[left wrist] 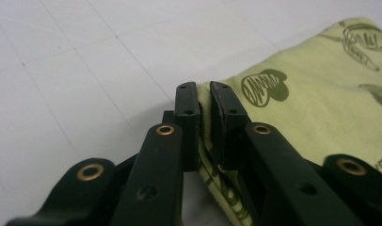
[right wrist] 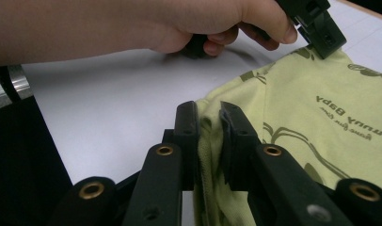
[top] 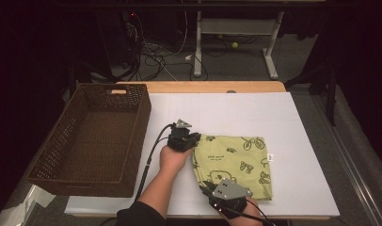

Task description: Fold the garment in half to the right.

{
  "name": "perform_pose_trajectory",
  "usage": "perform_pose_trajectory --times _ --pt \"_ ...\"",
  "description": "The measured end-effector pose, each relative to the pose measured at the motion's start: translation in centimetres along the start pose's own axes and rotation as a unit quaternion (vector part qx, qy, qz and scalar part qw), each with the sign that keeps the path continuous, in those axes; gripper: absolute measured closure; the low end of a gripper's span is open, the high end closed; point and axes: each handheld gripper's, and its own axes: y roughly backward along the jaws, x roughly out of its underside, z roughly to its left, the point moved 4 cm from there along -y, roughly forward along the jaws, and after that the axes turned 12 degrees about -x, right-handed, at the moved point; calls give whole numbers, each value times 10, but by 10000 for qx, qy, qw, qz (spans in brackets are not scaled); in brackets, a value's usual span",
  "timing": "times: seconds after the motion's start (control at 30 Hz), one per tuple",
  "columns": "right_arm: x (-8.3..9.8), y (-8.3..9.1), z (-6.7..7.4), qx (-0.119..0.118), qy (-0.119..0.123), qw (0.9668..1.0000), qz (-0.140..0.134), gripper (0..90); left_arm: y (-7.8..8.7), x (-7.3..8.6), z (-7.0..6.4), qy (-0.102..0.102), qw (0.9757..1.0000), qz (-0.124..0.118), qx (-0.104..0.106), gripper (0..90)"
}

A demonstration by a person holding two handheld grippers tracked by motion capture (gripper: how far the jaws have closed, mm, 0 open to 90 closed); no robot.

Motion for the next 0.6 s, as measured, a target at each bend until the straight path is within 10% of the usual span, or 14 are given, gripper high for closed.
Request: perform_pose_trajectory --times 0.6 --pt "-12 5 5 -67 154 9995 -257 800 20 -7 3 13 9994 -81 -340 787"
